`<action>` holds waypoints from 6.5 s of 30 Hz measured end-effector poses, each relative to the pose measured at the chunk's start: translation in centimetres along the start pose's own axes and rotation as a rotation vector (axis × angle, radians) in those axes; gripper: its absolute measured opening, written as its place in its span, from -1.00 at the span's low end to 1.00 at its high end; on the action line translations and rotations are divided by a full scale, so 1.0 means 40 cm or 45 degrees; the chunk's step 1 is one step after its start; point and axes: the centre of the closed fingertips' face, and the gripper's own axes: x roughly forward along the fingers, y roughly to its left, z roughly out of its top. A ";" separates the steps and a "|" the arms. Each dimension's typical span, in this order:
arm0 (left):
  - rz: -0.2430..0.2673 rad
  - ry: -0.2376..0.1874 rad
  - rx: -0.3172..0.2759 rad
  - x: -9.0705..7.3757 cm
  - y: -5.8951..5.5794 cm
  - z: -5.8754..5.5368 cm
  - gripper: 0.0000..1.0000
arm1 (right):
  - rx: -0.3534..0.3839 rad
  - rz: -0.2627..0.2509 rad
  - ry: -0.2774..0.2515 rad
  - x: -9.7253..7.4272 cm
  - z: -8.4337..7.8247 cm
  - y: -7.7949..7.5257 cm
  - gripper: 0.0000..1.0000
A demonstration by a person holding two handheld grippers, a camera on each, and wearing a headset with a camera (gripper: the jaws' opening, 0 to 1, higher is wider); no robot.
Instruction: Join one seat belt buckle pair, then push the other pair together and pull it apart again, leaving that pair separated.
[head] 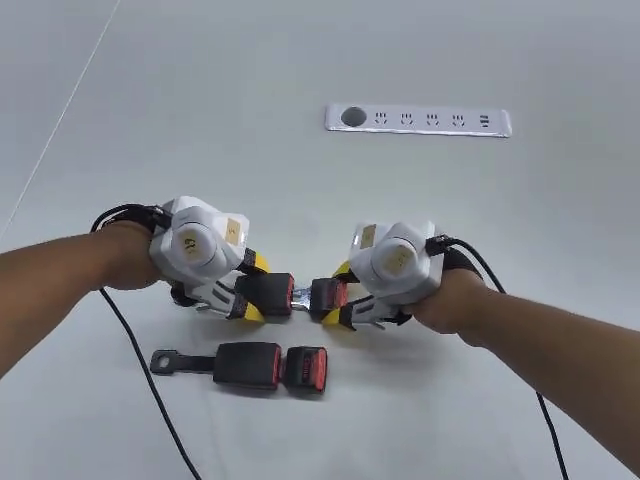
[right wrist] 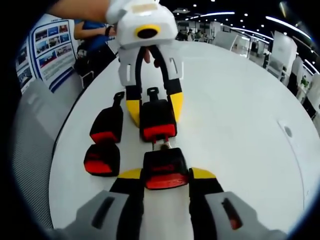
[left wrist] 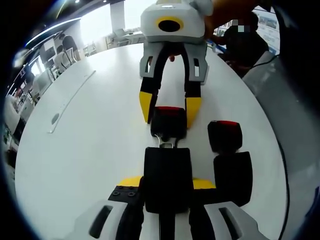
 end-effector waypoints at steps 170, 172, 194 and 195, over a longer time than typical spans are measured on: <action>0.751 -0.704 -0.976 -0.315 -0.171 0.114 1.00 | 0.570 -0.971 -0.337 -0.560 -0.231 0.080 0.78; 0.795 -0.697 -1.007 -0.325 -0.186 0.096 1.00 | 0.583 -0.982 -0.341 -0.562 -0.238 0.095 0.81; 0.891 -0.684 -1.059 -0.351 -0.339 0.004 0.98 | 0.629 -1.021 -0.365 -0.578 -0.272 0.191 0.84; 0.890 -0.685 -1.057 -0.352 -0.342 0.001 0.97 | 0.622 -1.024 -0.362 -0.580 -0.271 0.194 0.84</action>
